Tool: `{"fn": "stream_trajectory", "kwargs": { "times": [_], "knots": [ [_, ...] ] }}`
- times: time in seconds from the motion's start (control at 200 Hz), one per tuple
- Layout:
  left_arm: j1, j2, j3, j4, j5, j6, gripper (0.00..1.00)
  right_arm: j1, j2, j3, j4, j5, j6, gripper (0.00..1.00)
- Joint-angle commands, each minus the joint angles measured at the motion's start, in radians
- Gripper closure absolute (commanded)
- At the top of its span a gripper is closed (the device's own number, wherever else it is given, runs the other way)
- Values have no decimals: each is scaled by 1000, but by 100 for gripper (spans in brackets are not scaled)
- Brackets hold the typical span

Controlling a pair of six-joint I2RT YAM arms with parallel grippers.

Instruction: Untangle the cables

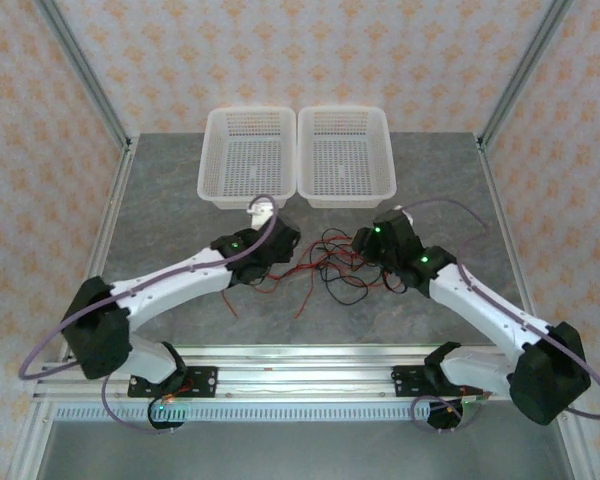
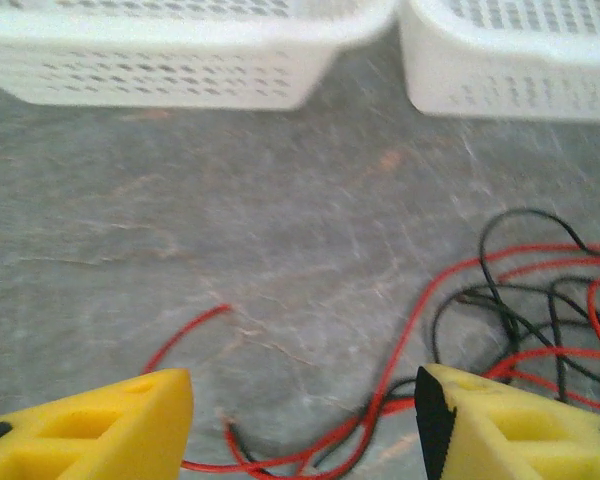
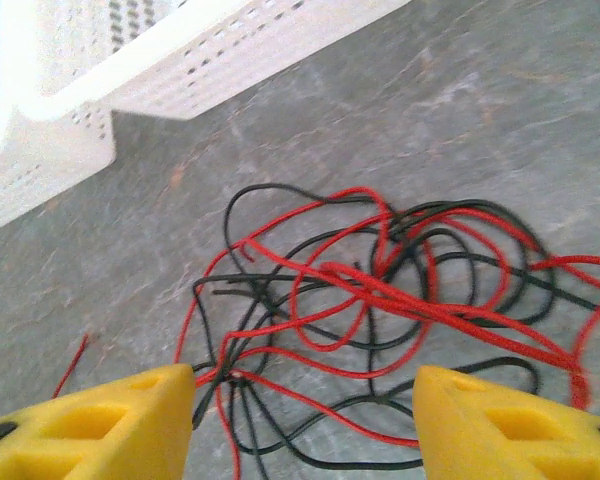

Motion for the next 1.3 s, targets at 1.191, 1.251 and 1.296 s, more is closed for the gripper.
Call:
{"fn": "stream_trajectory", "kwargs": {
  "times": [1.191, 1.251, 1.296],
  "knots": [
    [114, 344, -251, 172, -60, -138, 40, -6, 489, -114, 173, 286, 112, 72],
    [124, 333, -262, 169, -65, -143, 40, -6, 475, -108, 141, 310, 113, 75],
    [128, 327, -269, 170, -67, -145, 40, -6, 460, -102, 116, 329, 116, 78]
  ]
}}
